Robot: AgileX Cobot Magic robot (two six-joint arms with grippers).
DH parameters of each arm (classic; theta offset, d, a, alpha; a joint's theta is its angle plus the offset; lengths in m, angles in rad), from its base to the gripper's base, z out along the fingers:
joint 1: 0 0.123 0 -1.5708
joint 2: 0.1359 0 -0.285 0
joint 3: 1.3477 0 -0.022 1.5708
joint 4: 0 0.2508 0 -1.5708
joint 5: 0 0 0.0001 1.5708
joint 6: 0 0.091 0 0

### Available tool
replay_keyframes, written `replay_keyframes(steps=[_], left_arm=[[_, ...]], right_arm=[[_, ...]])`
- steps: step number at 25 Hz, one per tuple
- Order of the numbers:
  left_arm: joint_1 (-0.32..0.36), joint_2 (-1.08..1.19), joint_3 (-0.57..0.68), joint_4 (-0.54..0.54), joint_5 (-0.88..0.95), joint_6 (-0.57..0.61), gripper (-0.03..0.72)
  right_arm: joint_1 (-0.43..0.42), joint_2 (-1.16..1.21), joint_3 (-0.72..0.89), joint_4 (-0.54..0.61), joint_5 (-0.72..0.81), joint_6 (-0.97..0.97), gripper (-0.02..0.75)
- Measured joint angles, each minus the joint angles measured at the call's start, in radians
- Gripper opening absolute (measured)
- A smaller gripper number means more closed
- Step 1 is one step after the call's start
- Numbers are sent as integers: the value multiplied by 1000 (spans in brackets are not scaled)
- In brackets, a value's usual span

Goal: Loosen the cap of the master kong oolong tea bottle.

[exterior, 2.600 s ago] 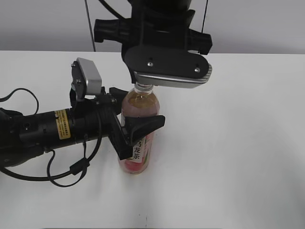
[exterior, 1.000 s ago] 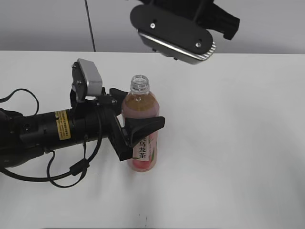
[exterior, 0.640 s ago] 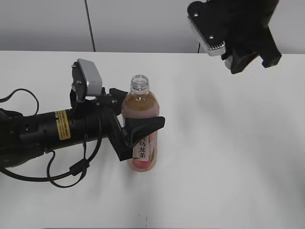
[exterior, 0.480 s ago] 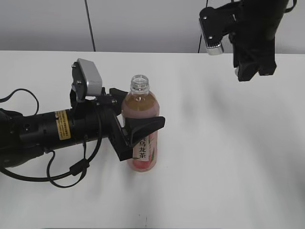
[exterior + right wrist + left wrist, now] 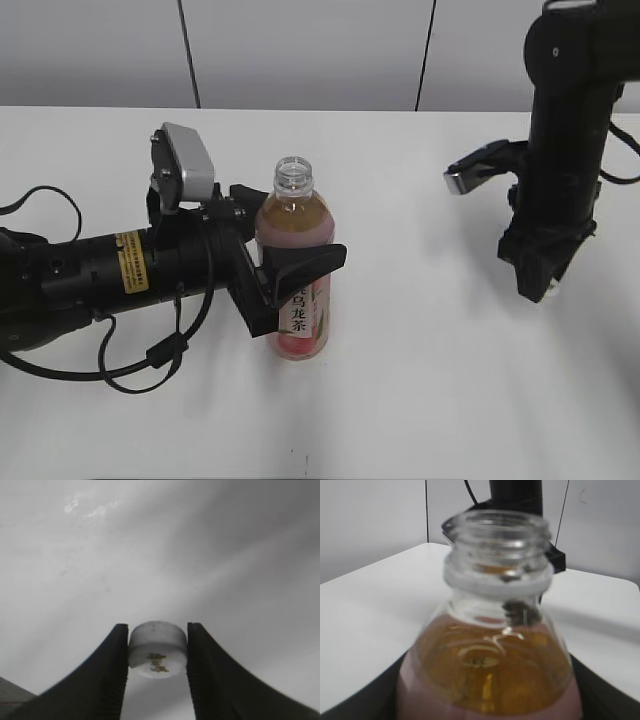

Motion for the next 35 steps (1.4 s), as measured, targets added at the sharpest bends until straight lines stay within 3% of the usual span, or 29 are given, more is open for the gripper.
replay_keyframes(steps=[8,11,14,16,22,35], left_arm=[[0,0,0,-1,0,0,447],[0,0,0,-1,0,0,447],[0,0,0,-1,0,0,447],[0,0,0,-1,0,0,447],[0,0,0,-1,0,0,451],[0,-10,0,-6,0,-18,569]], right_arm=[[0,2,164,12,-123,240,286],[0,2,169,25,-124,261,377],[0,2,160,24,-106,348,552],[0,0,140,8,-49,400,598],[0,-181,168,46,-11,466,540],[0,-1014,561,84,12,473,532]])
